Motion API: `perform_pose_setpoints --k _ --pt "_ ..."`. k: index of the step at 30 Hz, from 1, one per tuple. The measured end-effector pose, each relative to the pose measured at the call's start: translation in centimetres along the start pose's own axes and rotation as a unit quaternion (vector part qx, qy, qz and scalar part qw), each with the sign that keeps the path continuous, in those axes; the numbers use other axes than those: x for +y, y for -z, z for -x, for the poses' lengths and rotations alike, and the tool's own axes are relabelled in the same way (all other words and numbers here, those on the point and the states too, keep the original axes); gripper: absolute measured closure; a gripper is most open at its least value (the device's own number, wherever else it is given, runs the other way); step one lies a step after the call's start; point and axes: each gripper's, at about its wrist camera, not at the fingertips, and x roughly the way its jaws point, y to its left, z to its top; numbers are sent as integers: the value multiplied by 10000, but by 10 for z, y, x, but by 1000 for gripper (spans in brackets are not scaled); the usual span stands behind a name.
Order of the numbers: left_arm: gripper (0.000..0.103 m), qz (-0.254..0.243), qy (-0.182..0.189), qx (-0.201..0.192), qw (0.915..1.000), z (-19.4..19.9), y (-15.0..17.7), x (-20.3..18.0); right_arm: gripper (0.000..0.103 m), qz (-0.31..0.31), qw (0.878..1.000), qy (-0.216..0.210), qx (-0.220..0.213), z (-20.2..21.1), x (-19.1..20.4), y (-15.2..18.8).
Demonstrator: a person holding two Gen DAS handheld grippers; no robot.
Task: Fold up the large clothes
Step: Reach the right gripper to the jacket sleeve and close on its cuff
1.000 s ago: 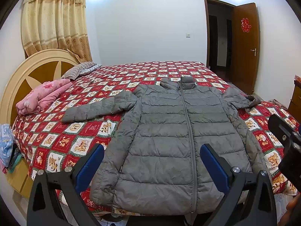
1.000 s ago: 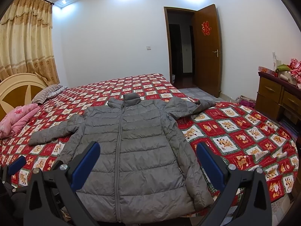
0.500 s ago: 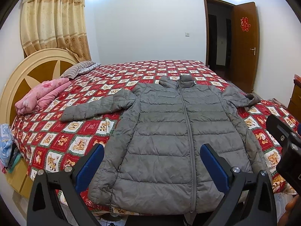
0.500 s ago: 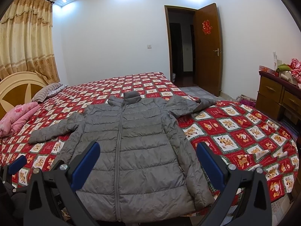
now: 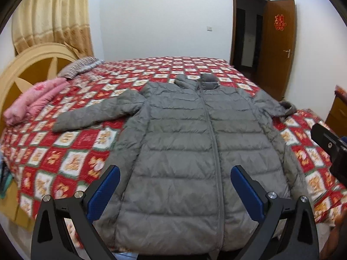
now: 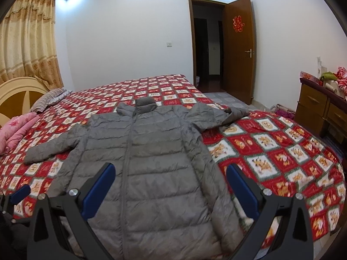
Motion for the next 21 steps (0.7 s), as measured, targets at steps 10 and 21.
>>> perform_pose_setpoints --k 10,21 --pt "1 -142 -756 -82 9970 -85 -93 43 0 -666 9965 330 392 -93 -113 -82" --pt "1 -214 -1117 461 9924 -204 -120 40 0 -1637 9778 1071 752 -224 -223 -106"
